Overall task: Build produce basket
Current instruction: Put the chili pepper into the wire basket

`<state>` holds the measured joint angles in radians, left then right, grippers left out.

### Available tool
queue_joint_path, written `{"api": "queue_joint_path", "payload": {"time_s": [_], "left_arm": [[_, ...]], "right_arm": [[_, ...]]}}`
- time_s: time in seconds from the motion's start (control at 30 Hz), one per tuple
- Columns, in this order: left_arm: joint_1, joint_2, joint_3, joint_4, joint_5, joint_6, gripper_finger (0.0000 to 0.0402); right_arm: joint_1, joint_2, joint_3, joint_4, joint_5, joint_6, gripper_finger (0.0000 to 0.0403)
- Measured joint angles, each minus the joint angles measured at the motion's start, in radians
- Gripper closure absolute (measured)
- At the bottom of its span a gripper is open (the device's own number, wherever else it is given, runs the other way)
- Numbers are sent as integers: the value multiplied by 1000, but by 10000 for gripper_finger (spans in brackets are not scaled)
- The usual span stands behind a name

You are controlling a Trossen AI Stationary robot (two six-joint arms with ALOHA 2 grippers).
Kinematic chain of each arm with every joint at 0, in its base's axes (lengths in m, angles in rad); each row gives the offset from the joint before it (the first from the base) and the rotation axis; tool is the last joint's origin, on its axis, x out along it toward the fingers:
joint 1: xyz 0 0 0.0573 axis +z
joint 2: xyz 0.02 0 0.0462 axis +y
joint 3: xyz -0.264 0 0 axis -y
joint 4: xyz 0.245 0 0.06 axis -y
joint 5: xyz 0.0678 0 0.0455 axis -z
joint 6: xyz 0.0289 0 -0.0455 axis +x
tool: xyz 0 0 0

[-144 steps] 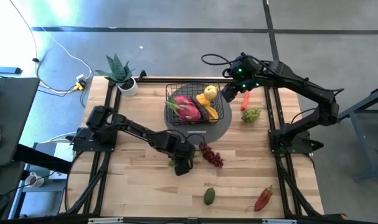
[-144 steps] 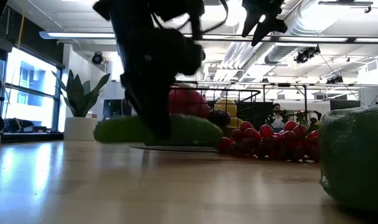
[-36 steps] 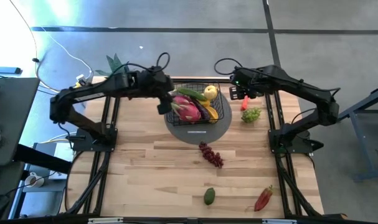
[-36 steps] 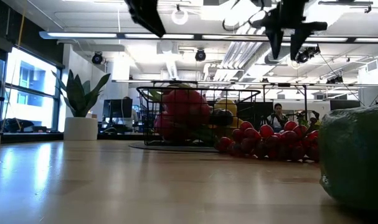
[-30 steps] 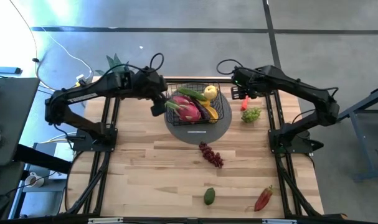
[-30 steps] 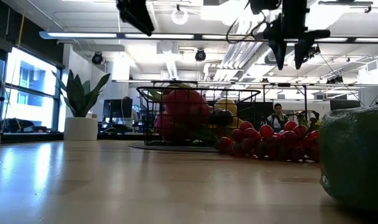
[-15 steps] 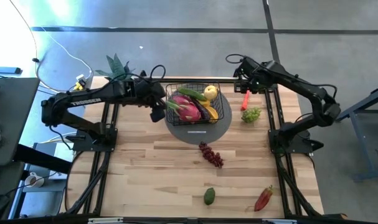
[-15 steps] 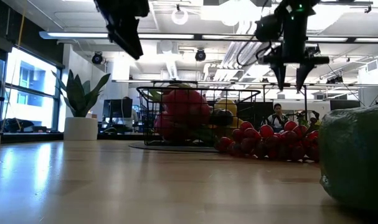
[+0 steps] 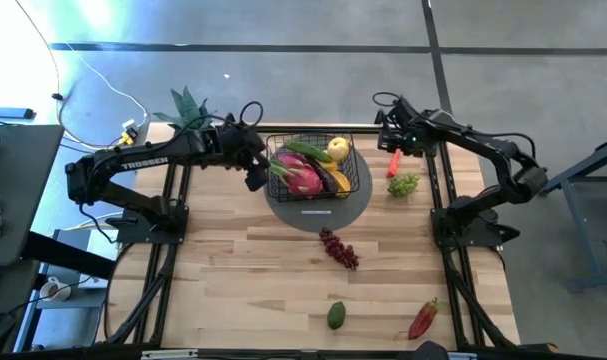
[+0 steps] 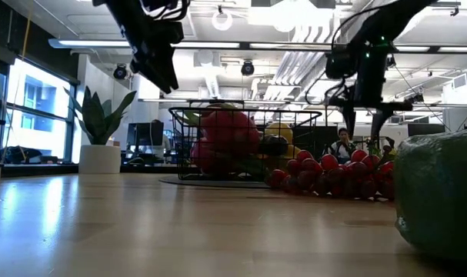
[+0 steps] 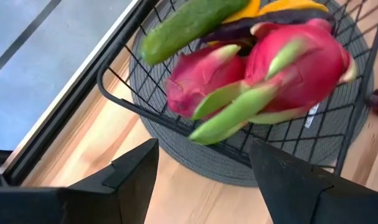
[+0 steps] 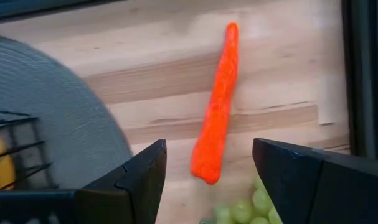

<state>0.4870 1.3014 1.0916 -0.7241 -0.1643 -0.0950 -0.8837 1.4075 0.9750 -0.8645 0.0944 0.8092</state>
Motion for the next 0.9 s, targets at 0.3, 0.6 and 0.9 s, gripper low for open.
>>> {"api": "queue_joint_path", "payload": {"time_s": [0.3, 0.6, 0.9], "left_arm": [[24, 0, 0, 51, 7, 1, 161], [24, 0, 0, 60, 6, 21, 161], [24, 0, 0, 96, 5, 28, 161]], "right_arm": [[-7, 0, -167, 205, -1, 85, 183], [-6, 3, -225, 287, -2, 133, 183], [-6, 85, -225, 301, -28, 133, 183]]}}
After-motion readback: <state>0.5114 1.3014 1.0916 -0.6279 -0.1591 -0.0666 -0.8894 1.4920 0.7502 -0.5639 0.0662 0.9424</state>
